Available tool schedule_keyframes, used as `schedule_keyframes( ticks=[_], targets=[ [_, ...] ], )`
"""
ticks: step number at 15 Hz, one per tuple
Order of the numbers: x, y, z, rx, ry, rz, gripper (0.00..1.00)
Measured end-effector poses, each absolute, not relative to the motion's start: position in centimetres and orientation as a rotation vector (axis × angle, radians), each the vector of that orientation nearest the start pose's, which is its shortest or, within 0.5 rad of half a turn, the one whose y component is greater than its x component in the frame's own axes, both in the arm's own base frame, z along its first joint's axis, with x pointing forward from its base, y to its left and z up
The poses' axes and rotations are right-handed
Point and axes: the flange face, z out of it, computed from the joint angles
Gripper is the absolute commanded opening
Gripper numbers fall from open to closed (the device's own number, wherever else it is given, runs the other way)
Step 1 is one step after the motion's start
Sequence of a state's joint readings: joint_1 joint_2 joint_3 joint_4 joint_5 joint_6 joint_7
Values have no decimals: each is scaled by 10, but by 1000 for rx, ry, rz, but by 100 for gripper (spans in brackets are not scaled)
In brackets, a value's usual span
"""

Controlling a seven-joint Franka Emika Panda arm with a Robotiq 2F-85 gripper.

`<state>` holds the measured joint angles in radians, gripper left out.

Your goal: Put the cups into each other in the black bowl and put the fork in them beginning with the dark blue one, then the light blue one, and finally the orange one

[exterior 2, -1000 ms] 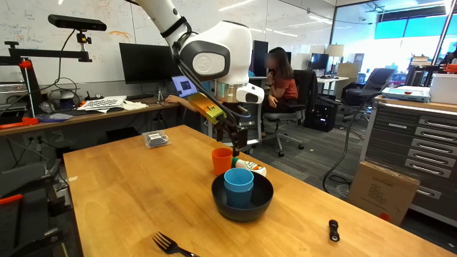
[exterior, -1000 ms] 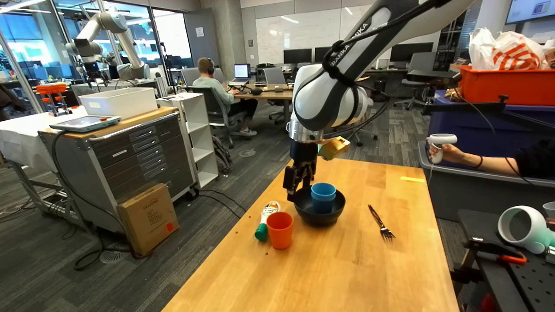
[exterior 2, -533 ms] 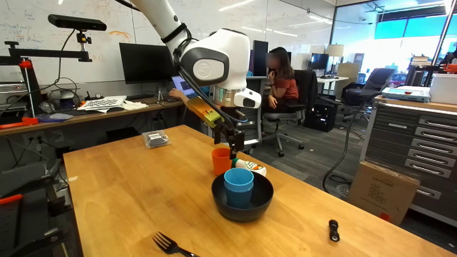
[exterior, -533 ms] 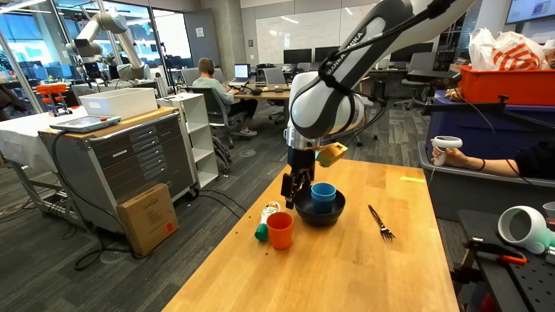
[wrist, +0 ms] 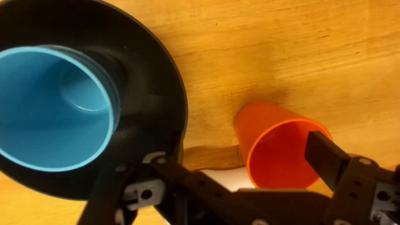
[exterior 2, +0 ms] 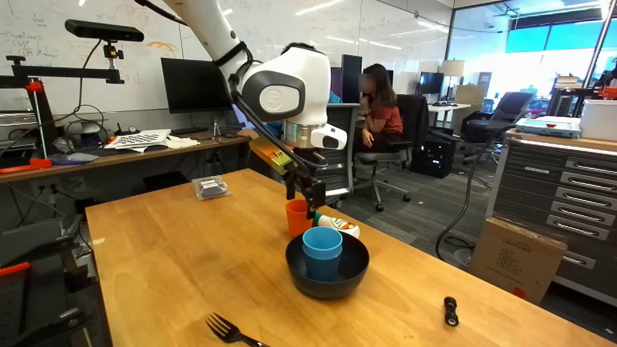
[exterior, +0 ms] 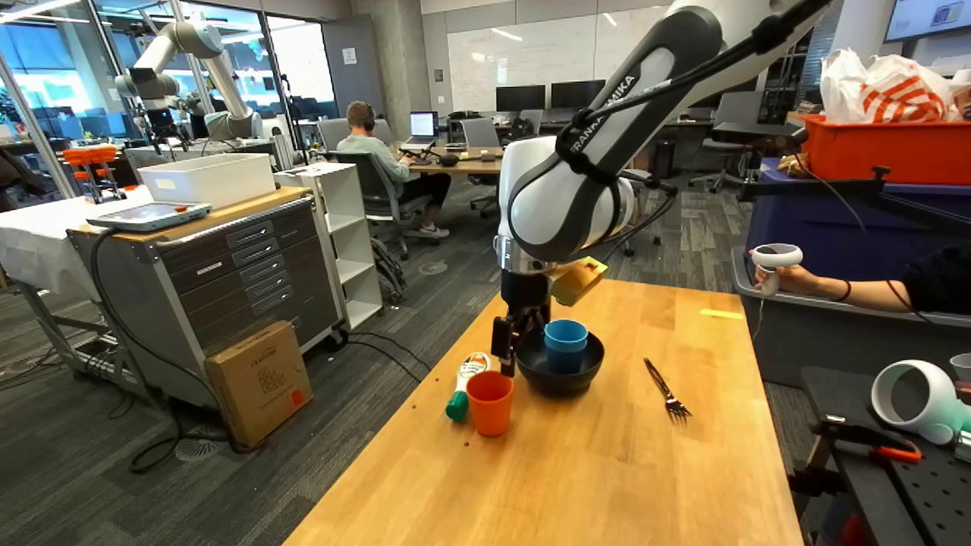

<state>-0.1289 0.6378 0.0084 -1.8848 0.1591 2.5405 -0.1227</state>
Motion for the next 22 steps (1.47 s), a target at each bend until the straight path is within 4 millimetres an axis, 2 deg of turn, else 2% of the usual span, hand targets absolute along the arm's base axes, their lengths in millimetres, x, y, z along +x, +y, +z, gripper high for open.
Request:
schedule_keyframes(
  ticks=[8,14,22],
  targets=[
    [626,-88,153,-3078,304,5,100],
    [630,-83,154,-3066,369,-4,100],
    [633,-82,153,-3021,562,-34,100]
  ],
)
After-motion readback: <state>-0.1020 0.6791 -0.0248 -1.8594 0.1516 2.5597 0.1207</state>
